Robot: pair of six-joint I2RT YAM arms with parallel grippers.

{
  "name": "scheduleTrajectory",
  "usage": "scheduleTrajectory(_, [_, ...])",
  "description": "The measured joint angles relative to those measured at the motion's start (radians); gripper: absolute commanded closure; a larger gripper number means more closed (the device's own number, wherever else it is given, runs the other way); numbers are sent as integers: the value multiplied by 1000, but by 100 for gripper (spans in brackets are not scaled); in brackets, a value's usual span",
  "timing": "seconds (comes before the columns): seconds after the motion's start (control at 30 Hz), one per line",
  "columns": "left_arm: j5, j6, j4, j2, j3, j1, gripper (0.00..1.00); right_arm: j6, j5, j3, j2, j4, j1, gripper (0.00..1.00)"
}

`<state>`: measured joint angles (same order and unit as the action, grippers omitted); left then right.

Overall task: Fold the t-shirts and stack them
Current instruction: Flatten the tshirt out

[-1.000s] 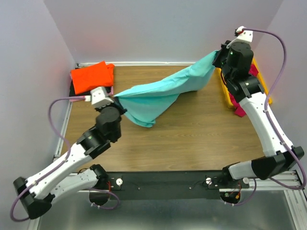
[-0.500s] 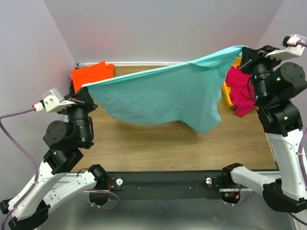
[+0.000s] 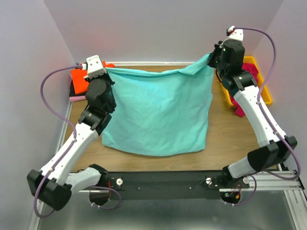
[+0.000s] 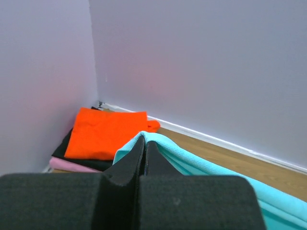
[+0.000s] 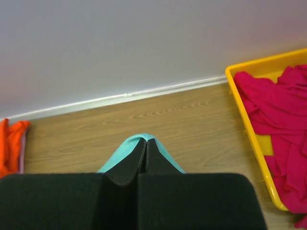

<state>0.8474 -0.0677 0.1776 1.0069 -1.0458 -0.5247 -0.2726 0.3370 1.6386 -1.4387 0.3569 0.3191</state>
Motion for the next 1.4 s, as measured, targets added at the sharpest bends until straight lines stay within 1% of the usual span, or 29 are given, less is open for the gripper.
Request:
scheduleTrajectory(0.07, [-48, 8, 14, 64, -24, 49, 100, 0, -7, 32, -71, 17, -10, 99])
scheduleTrajectory(0.13, [-109, 21, 15, 132, -79, 98, 100, 2, -14, 93, -126, 23, -23, 99])
scheduleTrajectory(0.23, [-169, 34, 16, 189, -179, 116, 100, 6, -20, 200, -182, 23, -43, 99])
scheduleTrajectory(0.33, [-224, 53, 30, 193, -264, 117, 100, 14, -21, 269, -190, 18, -51, 99])
scheduleTrajectory(0.4, [-256, 63, 49, 169, -282, 117, 100, 21, -22, 301, -179, 2, -52, 100])
scheduleTrajectory(0.57, [-327, 83, 61, 31, -269, 118, 100, 41, -40, 299, -104, -3, -52, 99])
scheduleTrajectory(0.77, [-434, 90, 24, -163, -225, 117, 100, 55, -101, 237, 101, 2, -52, 100])
scheduleTrajectory(0.9, [-493, 90, -16, -238, -238, 96, 100, 58, -185, 232, 233, -2, -52, 99])
scheduleTrajectory(0.97, [-516, 90, -35, -256, -252, 85, 100, 58, -214, 243, 274, -1, -53, 100])
scheduleTrajectory(1.2, [-595, 79, -108, -327, -282, 77, 100, 64, -245, 301, 317, 14, -53, 99])
scheduleTrajectory(1.4, [-609, 56, -101, -334, -272, 77, 100, 65, -245, 309, 309, 44, -53, 100])
